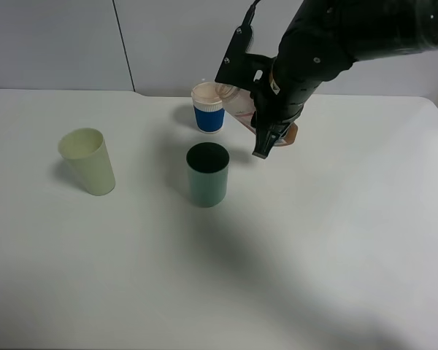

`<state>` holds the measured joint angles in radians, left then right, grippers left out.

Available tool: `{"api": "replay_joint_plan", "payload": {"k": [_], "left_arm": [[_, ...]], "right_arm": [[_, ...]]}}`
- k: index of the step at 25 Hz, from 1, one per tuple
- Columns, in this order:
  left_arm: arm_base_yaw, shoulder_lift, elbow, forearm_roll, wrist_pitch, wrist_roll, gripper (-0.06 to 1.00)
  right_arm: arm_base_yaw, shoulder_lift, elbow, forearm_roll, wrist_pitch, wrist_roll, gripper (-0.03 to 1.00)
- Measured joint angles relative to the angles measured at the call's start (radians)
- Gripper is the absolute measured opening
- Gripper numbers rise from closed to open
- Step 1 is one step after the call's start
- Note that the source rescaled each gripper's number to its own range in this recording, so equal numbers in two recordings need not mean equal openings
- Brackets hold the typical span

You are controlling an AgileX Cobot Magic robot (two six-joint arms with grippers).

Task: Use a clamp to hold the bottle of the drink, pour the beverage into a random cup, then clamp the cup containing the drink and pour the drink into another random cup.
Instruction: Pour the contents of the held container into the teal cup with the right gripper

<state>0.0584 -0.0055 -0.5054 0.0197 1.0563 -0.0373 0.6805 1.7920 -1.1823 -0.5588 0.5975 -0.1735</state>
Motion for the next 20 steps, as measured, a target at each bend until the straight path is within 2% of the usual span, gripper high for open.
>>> {"api": "replay_joint_plan", "payload": {"k": [9,18,20], "left_arm": [[0.000,0.000,0.000,0.000,0.000,-0.001,0.76],[0.000,0.000,0.000,0.000,0.000,0.000,0.76],[0.000,0.000,0.000,0.000,0.000,0.000,0.76]], "right_arm": [[0.033,0.000,-0.023,-0.010,0.077,-0.079,0.02],[0.046,0.000,-0.023,0.003,0.211,-0.200,0.02],[0.050,0.000,-0.023,0.003,0.215,-0.208,0.02]]}}
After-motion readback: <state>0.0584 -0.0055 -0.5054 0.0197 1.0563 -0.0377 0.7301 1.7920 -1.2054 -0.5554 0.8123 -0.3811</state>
